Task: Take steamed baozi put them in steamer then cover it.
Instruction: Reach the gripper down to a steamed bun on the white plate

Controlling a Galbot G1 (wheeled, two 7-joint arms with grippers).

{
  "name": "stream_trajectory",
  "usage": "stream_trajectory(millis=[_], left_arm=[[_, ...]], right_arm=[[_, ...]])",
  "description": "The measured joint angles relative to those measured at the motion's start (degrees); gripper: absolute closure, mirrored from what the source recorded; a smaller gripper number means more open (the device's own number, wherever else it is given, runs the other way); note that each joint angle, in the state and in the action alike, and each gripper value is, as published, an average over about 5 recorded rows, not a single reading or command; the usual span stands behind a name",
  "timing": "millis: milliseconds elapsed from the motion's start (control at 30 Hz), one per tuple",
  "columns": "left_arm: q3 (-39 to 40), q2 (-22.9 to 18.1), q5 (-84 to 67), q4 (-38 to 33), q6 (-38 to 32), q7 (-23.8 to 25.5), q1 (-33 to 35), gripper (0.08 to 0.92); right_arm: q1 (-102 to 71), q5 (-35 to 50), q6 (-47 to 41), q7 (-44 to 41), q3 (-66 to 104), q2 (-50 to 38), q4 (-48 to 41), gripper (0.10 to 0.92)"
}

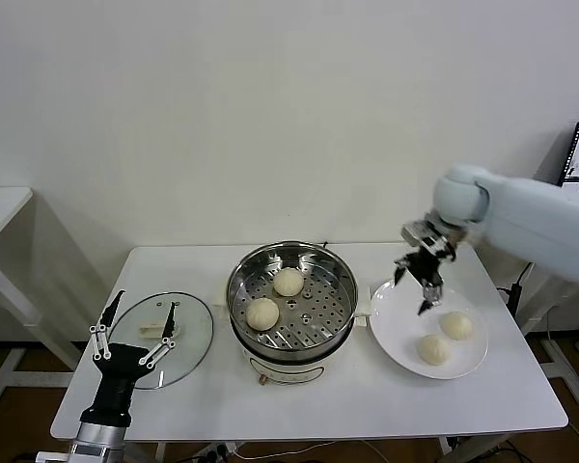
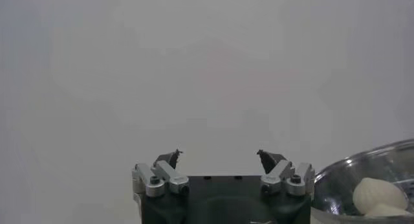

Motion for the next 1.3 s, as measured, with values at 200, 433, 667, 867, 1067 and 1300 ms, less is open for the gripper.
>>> stream_trajectory(millis=[200, 433, 667, 867, 1067, 1300], left_arm=[[-0.34, -0.07, 0.24, 0.28, -0.25, -0.01, 0.15, 0.177], [-0.64, -0.08, 0.48, 0.58, -0.35, -0.02, 0.32, 0.177], [-0.90, -0.14, 0.51, 0.56, -0.46, -0.04, 0.67, 0.177], [-1.16, -0.17, 0.51, 0.44, -0.46, -0.05, 0.84, 0.177], [-1.34, -0.19, 0.51, 0.44, -0.47, -0.09, 0.94, 0.177], [-1.46, -0.31, 0.47, 0.36, -0.52, -0.14, 0.84, 0.177]], right_arm=[[-6.10, -3.54, 0.14, 1.70, 3.15, -2.11, -1.75, 0.203], [-12.48, -7.12, 0.16, 3.18, 7.33, -3.03, -3.79, 0.203], [-17.37, -9.18, 0.10, 4.28, 10.72, -3.09, -5.16, 0.203], [-20.34, -10.51, 0.03, 4.96, 12.92, -2.93, -6.03, 0.204], [-22.53, -11.52, -0.01, 5.48, 14.84, -2.94, -6.52, 0.272], [-23.19, -11.94, 0.00, 5.40, 16.22, -3.55, -6.01, 0.358]])
